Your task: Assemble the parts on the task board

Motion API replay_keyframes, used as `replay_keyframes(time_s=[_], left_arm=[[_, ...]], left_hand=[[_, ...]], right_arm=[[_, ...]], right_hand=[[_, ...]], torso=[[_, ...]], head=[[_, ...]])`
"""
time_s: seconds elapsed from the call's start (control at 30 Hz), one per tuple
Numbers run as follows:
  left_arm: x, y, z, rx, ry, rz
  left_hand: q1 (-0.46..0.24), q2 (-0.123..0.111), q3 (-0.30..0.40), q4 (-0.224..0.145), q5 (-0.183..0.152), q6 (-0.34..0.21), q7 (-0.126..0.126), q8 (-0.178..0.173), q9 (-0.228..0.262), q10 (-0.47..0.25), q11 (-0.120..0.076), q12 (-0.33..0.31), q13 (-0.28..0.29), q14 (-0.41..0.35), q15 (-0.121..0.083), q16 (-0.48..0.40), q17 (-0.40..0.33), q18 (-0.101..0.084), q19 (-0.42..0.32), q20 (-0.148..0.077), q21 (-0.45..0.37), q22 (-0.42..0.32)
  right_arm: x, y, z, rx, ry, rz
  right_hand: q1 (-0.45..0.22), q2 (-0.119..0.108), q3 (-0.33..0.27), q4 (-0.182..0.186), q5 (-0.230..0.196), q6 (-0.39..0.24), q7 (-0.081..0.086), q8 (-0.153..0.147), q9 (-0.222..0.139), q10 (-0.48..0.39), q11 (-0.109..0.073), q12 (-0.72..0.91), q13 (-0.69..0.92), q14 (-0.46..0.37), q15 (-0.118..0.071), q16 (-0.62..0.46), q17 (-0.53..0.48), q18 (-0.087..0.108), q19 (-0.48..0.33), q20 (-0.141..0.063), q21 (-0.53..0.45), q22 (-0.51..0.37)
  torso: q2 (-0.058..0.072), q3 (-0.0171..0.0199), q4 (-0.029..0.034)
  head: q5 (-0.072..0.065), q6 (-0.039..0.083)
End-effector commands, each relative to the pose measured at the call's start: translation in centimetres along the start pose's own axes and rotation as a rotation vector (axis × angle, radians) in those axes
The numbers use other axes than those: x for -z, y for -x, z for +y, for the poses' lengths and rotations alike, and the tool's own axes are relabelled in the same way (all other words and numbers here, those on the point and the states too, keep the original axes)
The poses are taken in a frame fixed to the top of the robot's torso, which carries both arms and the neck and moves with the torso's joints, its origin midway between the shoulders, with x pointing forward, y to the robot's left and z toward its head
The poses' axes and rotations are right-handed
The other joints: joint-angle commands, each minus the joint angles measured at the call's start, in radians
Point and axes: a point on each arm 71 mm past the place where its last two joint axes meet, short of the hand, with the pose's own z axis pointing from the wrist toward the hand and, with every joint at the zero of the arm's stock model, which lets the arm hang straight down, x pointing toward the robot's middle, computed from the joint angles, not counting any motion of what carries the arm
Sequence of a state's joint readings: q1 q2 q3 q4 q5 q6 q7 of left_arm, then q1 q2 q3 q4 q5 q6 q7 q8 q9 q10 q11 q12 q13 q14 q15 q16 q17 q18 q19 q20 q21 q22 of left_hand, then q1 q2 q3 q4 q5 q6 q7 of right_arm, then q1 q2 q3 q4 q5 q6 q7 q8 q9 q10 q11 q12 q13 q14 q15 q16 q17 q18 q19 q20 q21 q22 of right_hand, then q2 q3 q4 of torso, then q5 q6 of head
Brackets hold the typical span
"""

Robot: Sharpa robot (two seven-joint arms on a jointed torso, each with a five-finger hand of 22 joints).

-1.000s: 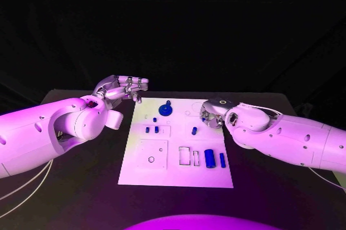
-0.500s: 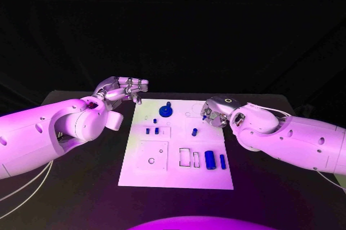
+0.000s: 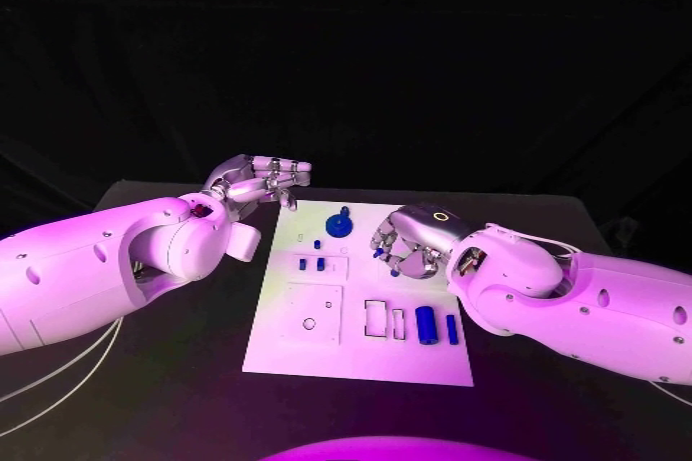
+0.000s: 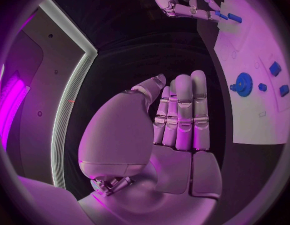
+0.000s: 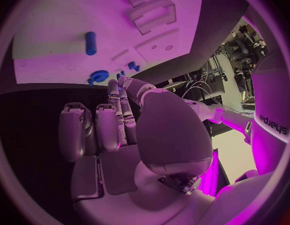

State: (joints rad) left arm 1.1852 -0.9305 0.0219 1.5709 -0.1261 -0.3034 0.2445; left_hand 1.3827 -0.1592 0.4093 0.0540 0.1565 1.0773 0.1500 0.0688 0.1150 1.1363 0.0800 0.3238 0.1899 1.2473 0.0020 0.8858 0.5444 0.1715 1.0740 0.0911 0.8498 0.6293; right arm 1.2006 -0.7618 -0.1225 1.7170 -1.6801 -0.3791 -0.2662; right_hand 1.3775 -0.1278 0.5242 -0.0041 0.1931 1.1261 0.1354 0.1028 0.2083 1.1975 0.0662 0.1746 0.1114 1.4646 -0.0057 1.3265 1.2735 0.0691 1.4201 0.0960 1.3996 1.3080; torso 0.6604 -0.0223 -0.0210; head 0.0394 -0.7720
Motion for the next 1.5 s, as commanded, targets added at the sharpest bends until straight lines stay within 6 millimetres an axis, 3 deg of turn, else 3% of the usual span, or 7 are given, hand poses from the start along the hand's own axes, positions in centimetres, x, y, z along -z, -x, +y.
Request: replay_keyframes(time_s=[0.03,0.17,0.3,0.5,0.6,1.0,1.5], left_arm=[[-0.2,-0.5,-0.1,0.011,-0.007,0.024],[-0.3,-0.9,0.0,0.014,-0.009,0.035],[-0.4,-1.2,0.0,0.016,-0.009,0.041],[-0.5,-1.6,0.0,0.018,-0.009,0.05],[-0.6,-1.7,0.0,0.019,-0.007,0.054],[-0.6,-2.0,0.0,0.02,-0.007,0.063],[-0.6,-2.1,0.0,0.02,-0.003,0.07]], left_hand=[[0.003,0.004,0.001,-0.007,-0.002,-0.003,0.004,-0.002,-0.002,-0.007,-0.002,0.002,0.001,-0.009,0.0,-0.004,-0.002,0.013,0.01,0.001,-0.004,-0.001],[0.004,0.005,0.002,-0.008,-0.002,-0.003,0.004,-0.002,-0.002,-0.007,-0.002,0.002,0.001,-0.009,0.0,-0.004,-0.002,0.013,0.01,0.001,-0.004,-0.001],[0.004,0.005,0.002,-0.008,-0.002,-0.003,0.004,-0.002,-0.002,-0.007,-0.002,0.002,0.001,-0.009,0.0,-0.004,-0.002,0.013,0.01,0.001,-0.004,-0.001],[0.005,0.005,0.001,-0.009,-0.002,-0.003,0.004,-0.002,-0.002,-0.007,-0.002,0.003,0.002,-0.01,0.0,-0.004,-0.002,0.013,0.01,0.001,-0.005,-0.002],[0.005,0.005,0.001,-0.009,-0.002,-0.003,0.004,-0.002,-0.002,-0.007,-0.002,0.003,0.002,-0.01,0.0,-0.004,-0.002,0.013,0.01,0.001,-0.005,-0.002],[0.007,0.006,0.002,-0.01,-0.002,-0.003,0.004,-0.001,-0.002,-0.007,-0.002,0.003,0.002,-0.01,0.0,-0.004,-0.002,0.013,0.01,0.001,-0.006,-0.002],[0.008,0.006,0.001,-0.012,-0.002,-0.005,0.005,-0.002,-0.002,-0.01,-0.001,0.003,0.003,-0.01,0.001,-0.003,-0.002,0.014,0.012,0.001,-0.006,-0.003]], right_arm=[[-0.4,-0.1,1.4,-0.009,0.027,-0.004],[-1.2,-0.9,3.0,-0.025,0.062,0.02],[-1.8,-2.4,3.9,-0.043,0.076,0.047],[-2.5,-4.5,5.4,-0.072,0.099,0.089],[-2.6,-5.2,5.9,-0.079,0.104,0.107],[-3.0,-6.6,6.2,-0.077,0.098,0.153],[-3.3,-7.4,5.8,-0.069,0.078,0.182]], right_hand=[[-0.011,-0.003,-0.006,0.0,-0.002,0.006,0.0,0.002,0.002,0.006,0.001,-0.004,0.001,0.052,-0.006,0.005,0.0,-0.017,0.009,0.001,0.003,0.084],[-0.013,-0.003,-0.007,0.001,0.001,0.006,0.0,0.002,0.002,0.007,0.001,-0.005,0.002,0.052,-0.006,0.005,-0.001,-0.017,0.01,0.001,0.004,0.085],[-0.014,-0.002,-0.008,0.001,0.004,0.006,0.0,0.001,0.002,0.008,0.0,-0.005,0.002,0.052,-0.006,0.005,-0.002,-0.017,0.01,0.0,0.004,0.085],[-0.017,-0.002,-0.011,0.002,0.01,0.005,0.0,0.0,0.003,0.007,0.001,-0.007,0.003,0.052,-0.006,0.005,-0.002,-0.018,0.011,0.0,0.005,0.086],[-0.018,-0.001,-0.011,0.002,0.012,0.005,0.0,-0.001,0.003,0.007,0.001,-0.008,0.003,0.052,-0.006,0.006,-0.002,-0.017,0.01,0.0,0.004,0.085],[-0.024,-0.001,-0.016,0.005,0.017,0.003,0.001,-0.002,0.003,0.006,0.001,-0.01,0.003,0.052,-0.006,0.003,-0.006,-0.016,0.008,0.0,0.0,0.082],[-0.026,0.0,-0.017,0.006,0.019,0.003,0.001,-0.003,0.003,0.007,0.001,-0.011,0.004,0.051,-0.006,0.003,-0.006,-0.016,0.009,0.0,0.001,0.083]], torso=[[-0.001,-0.0004,0.0031],[0.0,-0.0029,0.0022],[0.0,-0.0001,0.0019],[0.001,-0.0006,0.0012],[0.001,-0.0009,0.0],[0.001,-0.0009,-0.0044],[0.0,-0.0004,-0.0012]], head=[[0.02,-0.002],[0.048,-0.009],[0.073,-0.015],[0.092,-0.022],[0.094,-0.017],[0.106,-0.028],[0.101,-0.036]])
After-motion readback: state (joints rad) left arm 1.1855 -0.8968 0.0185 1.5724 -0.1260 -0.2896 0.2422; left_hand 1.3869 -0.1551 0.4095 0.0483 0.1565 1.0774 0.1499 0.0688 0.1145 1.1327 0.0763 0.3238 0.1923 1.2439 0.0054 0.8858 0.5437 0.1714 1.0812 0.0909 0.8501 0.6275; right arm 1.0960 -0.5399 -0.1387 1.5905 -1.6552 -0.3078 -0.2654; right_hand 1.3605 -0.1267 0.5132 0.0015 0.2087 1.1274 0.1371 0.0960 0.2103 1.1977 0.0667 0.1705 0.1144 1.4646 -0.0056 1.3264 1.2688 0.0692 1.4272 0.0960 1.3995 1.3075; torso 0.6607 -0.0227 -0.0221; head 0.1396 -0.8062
